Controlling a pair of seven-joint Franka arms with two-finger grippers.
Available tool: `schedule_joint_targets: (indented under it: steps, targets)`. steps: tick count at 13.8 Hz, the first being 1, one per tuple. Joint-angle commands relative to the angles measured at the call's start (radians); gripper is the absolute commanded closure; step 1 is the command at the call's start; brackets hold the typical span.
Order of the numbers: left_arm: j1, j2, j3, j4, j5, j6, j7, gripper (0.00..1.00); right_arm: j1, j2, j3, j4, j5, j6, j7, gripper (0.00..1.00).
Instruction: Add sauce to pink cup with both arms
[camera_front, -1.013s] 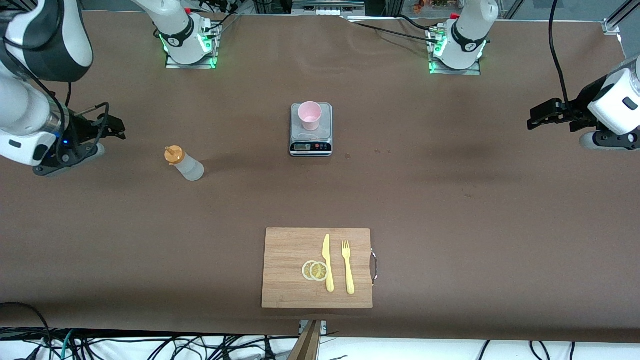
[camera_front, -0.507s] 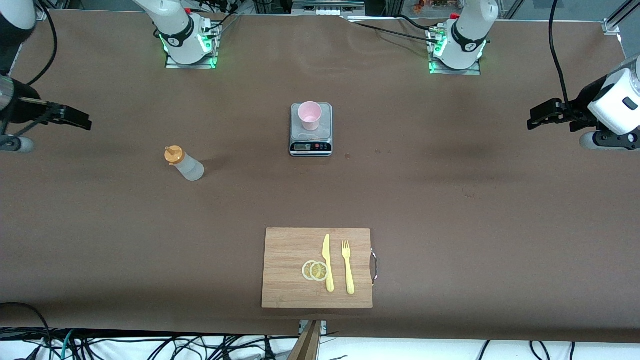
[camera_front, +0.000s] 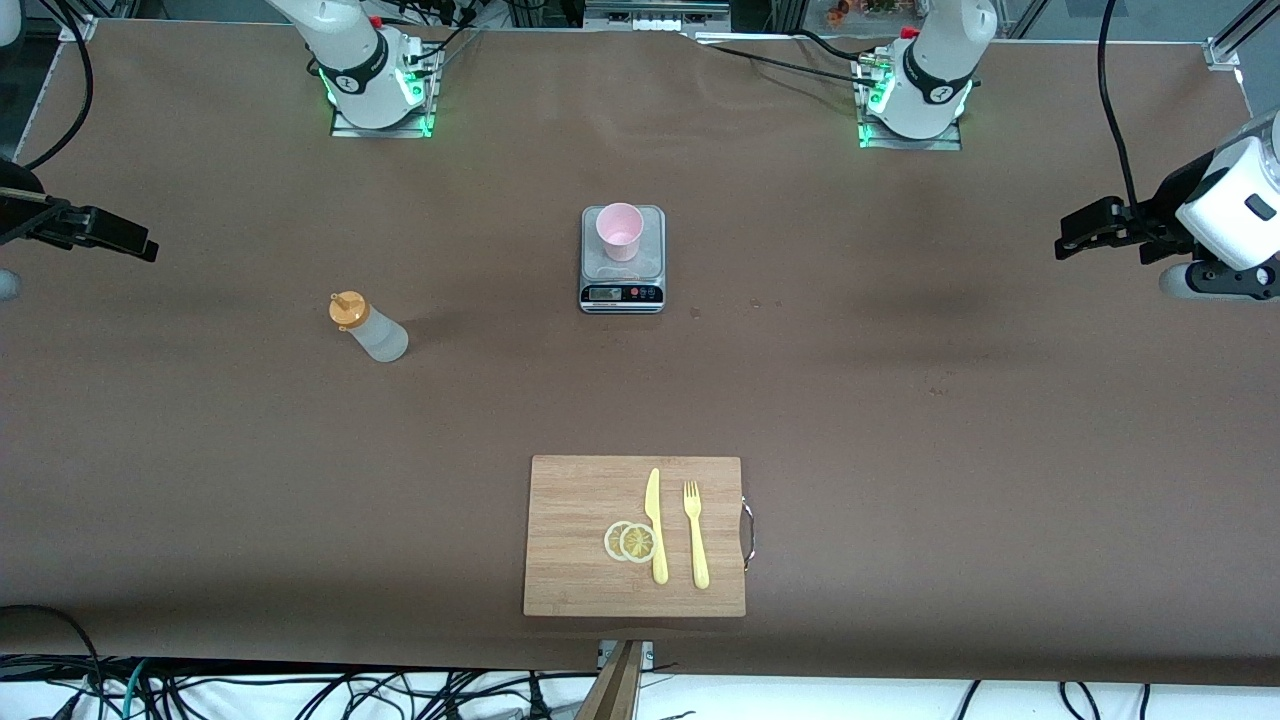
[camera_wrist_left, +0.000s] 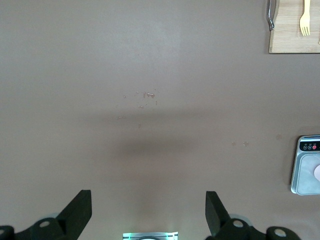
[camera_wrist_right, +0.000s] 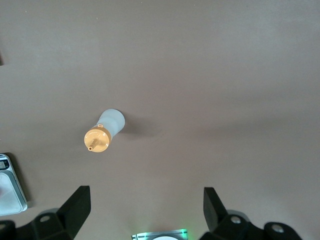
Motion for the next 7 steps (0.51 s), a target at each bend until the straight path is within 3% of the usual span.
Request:
schedule_joint_targets:
  steps: [1, 7]
  targets:
    - [-0.004, 0.009, 0.001, 0.028, 0.01, -0.014, 0.009, 0.0, -0.012, -0.01, 0.018, -0.017, 0.007, 0.047, -0.02, 0.0]
    - [-0.004, 0.009, 0.001, 0.028, 0.01, -0.014, 0.01, 0.0, -0.011, -0.007, 0.018, -0.017, 0.019, 0.076, -0.02, 0.0]
